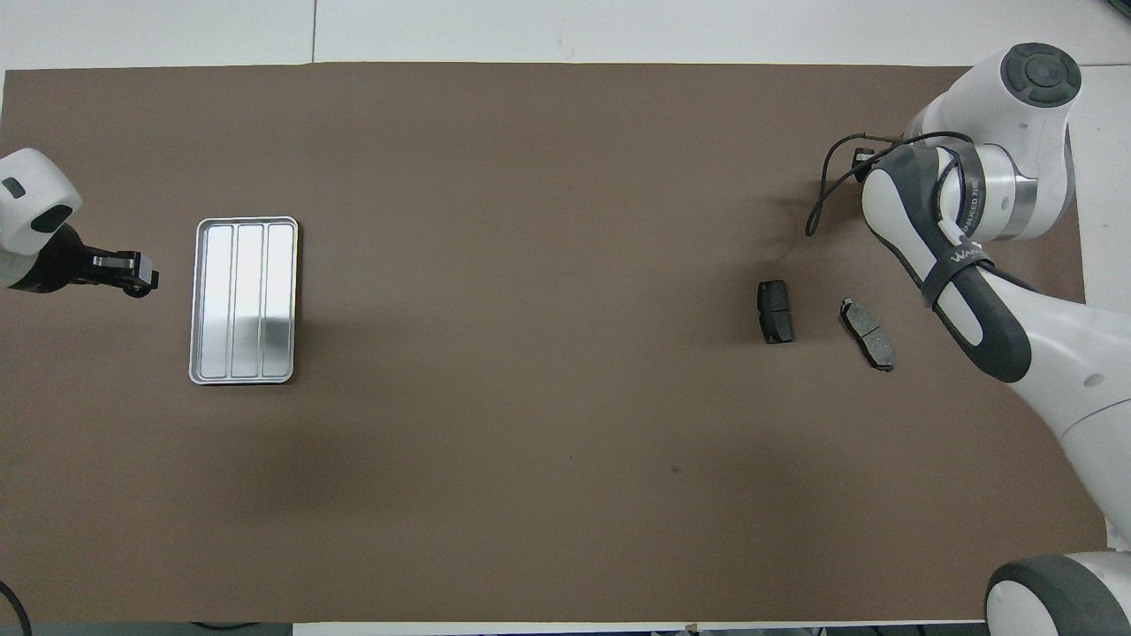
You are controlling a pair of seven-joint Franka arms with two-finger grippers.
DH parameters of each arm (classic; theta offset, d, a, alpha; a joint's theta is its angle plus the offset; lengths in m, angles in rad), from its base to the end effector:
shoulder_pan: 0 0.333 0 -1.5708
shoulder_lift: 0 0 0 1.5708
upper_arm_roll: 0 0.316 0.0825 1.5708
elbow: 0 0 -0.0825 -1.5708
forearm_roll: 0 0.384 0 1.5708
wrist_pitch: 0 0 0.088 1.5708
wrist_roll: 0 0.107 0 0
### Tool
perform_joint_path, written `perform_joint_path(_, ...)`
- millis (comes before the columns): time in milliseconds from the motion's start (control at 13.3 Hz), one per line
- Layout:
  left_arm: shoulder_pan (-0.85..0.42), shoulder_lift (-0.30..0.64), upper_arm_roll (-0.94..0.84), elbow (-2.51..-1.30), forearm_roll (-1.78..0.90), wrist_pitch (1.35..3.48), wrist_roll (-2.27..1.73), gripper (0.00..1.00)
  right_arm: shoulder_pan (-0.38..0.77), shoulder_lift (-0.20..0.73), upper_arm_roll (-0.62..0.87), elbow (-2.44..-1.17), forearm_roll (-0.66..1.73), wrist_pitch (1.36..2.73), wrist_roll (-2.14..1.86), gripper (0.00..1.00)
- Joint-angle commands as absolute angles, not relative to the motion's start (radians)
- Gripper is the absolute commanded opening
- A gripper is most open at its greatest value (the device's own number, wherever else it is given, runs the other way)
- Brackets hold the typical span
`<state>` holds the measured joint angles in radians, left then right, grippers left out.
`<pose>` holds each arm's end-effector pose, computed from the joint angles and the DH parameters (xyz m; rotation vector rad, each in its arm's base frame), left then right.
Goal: Pick bearing gear from pile to tray
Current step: 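Carry the bearing with the left gripper over the silver tray, then open the left gripper over the tray while the right gripper grasps another bearing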
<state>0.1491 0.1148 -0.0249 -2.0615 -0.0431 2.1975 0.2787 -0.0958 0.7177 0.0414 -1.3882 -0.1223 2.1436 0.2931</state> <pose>0.5669 0.0695 0.3817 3.1018 -0.2010 0.0441 0.7327 -0.0514 0.2888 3.0358 -0.4493 0.0728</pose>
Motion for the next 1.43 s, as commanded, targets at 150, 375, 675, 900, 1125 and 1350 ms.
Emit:
perform_joint_path(150, 0.123, 0.077, -0.032, -2.230, -0.058, 2.371, 0.259, 0.00, -0.089, 0.684, 0.052, -1.349, -0.117, 1.992, 0.296, 0.00)
perform_joint_path(375, 0.075, 0.094, -0.034, -2.250, -0.058, 2.413, 0.184, 0.00, -0.040, 0.574, 0.051, -1.338, -0.126, 1.801, 0.299, 0.00)
perform_joint_path(675, 0.049, 0.094, -0.034, -2.276, -0.060, 2.445, 0.155, 0.00, 0.061, 0.447, 0.057, -1.327, -0.124, 1.600, 0.314, 0.00)
perform_joint_path(900, 0.055, 0.094, -0.032, -2.289, -0.058, 2.445, 0.166, 0.00, 0.173, 0.381, 0.060, -1.308, -0.107, 1.523, 0.444, 0.00)
perform_joint_path(1125, 0.052, 0.109, -0.032, -2.296, -0.060, 2.459, 0.158, 0.00, 0.319, 0.347, 0.067, -1.319, -0.088, 1.529, 0.735, 0.00)
perform_joint_path(1350, 0.051, 0.120, -0.034, -2.298, -0.058, 2.474, 0.156, 0.00, 0.397, 0.338, 0.072, -1.353, -0.011, 1.581, 0.946, 0.00)
